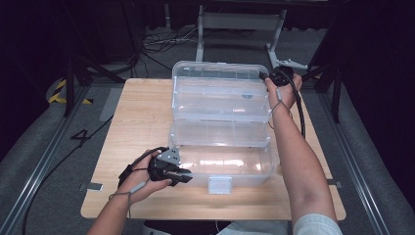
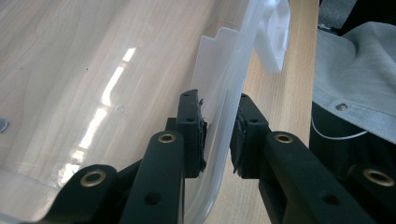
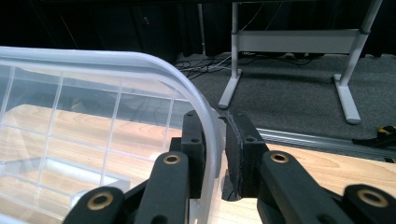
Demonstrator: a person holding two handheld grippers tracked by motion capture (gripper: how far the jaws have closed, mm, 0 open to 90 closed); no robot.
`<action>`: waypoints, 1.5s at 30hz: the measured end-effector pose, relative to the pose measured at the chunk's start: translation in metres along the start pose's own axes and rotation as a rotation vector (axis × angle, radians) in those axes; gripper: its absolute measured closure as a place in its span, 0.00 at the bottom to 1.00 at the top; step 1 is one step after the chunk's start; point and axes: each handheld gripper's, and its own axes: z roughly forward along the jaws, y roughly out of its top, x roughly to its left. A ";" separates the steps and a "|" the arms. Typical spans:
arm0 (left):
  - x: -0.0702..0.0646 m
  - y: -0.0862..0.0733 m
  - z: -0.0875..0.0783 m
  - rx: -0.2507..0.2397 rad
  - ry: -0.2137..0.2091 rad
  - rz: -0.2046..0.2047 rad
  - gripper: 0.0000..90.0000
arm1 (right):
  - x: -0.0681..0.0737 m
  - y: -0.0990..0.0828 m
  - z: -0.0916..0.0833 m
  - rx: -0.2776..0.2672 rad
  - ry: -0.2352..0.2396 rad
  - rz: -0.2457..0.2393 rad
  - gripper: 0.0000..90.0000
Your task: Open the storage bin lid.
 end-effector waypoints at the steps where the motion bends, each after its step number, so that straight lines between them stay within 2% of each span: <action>1: 0.000 0.000 0.000 0.000 -0.001 0.000 0.85 | 0.000 0.000 0.001 0.001 0.002 0.002 0.87; 7: 0.000 0.000 0.000 -0.004 -0.001 0.000 0.85 | -0.006 -0.005 0.005 0.012 0.026 0.027 0.89; 11: 0.000 -0.001 0.000 -0.009 0.000 -0.004 0.85 | -0.007 -0.009 0.010 0.037 0.013 -0.005 0.93; 13: 0.000 0.000 0.000 -0.007 0.000 -0.005 0.85 | -0.008 -0.010 0.012 0.057 0.020 0.002 0.93; 29: 0.000 -0.001 0.000 -0.009 0.000 -0.004 0.84 | -0.015 -0.019 0.020 0.071 0.039 0.055 0.92; 45: 0.000 -0.001 0.000 -0.013 -0.003 -0.007 0.84 | -0.016 -0.029 0.031 0.110 0.026 0.062 0.92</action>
